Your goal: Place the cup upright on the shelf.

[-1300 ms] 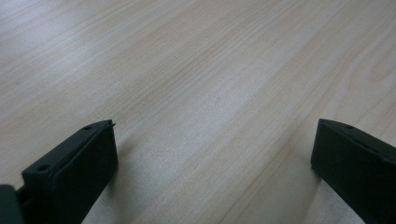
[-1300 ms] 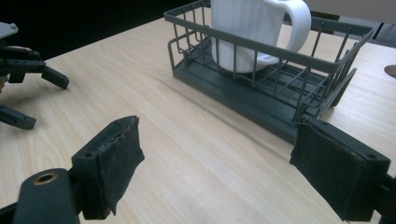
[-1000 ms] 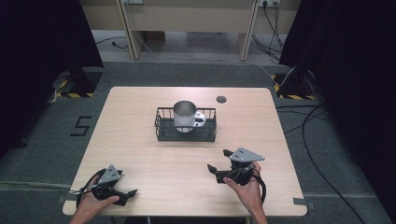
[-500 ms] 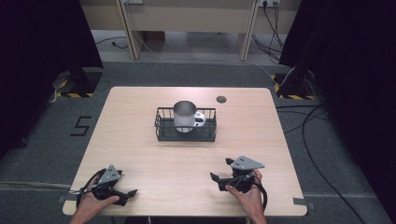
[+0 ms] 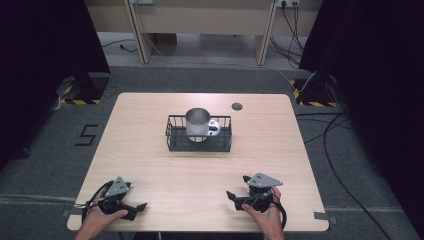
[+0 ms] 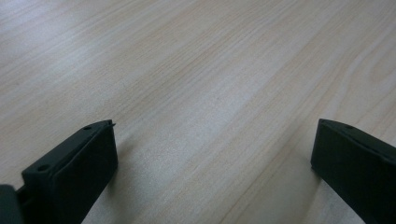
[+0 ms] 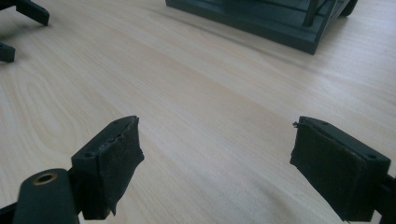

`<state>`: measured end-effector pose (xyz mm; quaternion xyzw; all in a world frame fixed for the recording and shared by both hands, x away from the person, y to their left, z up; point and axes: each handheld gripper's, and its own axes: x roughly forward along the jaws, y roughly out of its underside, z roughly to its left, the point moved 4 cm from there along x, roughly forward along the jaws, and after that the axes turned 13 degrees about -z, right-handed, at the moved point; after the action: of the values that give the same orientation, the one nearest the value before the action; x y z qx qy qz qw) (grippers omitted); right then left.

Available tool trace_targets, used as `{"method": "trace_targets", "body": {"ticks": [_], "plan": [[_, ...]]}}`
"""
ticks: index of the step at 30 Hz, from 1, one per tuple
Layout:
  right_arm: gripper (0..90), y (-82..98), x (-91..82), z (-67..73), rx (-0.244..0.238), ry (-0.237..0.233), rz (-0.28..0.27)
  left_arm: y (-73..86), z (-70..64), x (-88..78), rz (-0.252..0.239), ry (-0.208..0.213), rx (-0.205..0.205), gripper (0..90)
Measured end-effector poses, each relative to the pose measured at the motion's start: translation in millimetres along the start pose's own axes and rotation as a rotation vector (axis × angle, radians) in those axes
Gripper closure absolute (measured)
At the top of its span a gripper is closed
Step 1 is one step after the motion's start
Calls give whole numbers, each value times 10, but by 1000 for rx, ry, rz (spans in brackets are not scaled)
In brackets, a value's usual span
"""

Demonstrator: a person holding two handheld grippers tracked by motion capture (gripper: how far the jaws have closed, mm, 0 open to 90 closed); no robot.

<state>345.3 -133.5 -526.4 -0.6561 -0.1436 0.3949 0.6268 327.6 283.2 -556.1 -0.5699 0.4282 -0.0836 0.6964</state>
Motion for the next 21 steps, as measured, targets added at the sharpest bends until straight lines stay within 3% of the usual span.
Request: {"method": "trace_targets", "body": {"ticks": [12,21], "plan": [[155,144,-17,41,-21,14,67,0,0,0,0,0,0,0],[157,235,-42,55,-71,38,139,0,0,0,0,0,0,0]]}}
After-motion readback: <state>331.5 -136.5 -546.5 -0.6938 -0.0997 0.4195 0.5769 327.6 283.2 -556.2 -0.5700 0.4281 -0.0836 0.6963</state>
